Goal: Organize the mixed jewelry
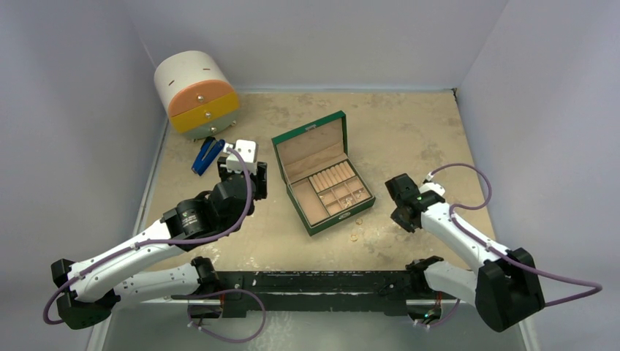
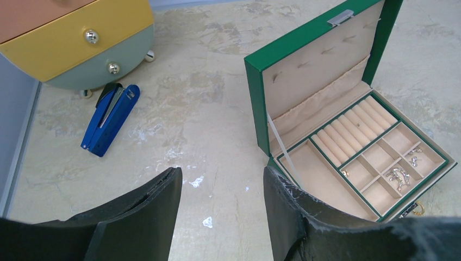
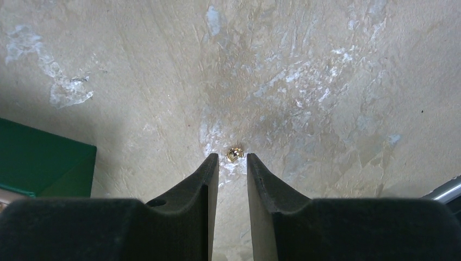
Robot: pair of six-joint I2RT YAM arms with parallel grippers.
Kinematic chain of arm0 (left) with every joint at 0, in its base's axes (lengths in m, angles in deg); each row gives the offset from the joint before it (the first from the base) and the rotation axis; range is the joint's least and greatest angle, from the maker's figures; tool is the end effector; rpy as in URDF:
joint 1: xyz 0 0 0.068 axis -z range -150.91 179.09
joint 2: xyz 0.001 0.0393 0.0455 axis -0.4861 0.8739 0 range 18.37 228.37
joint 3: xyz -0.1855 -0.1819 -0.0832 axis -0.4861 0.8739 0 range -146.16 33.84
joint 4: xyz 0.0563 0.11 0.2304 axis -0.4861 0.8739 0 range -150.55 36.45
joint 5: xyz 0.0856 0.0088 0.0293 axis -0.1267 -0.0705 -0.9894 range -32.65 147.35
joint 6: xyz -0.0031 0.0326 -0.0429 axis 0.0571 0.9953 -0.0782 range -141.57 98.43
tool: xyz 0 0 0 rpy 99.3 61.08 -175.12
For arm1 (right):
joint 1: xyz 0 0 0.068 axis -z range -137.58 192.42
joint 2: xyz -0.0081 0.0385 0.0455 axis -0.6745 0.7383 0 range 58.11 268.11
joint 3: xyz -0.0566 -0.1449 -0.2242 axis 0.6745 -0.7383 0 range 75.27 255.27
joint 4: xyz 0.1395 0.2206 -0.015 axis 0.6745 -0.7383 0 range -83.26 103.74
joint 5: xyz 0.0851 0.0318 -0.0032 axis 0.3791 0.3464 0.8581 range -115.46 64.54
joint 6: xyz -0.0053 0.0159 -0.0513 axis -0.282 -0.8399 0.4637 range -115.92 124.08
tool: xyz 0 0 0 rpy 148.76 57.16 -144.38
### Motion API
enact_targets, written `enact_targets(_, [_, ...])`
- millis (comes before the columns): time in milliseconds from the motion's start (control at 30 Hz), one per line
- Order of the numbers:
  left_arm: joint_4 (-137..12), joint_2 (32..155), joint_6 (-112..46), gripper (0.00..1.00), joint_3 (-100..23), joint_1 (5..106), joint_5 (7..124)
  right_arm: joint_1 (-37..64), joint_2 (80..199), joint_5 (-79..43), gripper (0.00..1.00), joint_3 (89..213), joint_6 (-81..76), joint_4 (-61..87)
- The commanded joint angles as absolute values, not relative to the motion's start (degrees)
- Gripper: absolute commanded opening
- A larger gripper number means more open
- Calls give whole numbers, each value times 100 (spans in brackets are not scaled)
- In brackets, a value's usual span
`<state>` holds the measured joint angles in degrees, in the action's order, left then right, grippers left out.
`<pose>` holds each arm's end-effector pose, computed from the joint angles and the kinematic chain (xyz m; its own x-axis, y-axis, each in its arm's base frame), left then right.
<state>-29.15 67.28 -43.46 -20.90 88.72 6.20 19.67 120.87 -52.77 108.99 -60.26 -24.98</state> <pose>0.1103 -0.1335 0.3554 -0.2718 0.0012 -0.9624 0.0911 0.9955 -0.0245 0.1746 0.0554 0.1840 -0.5350 0.6441 -0.5467 0.6900 0.7065 0.1573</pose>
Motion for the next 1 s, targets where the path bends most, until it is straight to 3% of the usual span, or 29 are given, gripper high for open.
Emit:
enact_targets(0, [-2996, 6698, -4330, 56, -2114, 8850, 603, 2009, 12183, -5576, 28, 10904, -6257, -2716])
enact_targets(967, [-2988, 6680, -4337, 56, -2111, 8851, 594, 2062, 12569, -5522, 21, 10881, -6220, -2435])
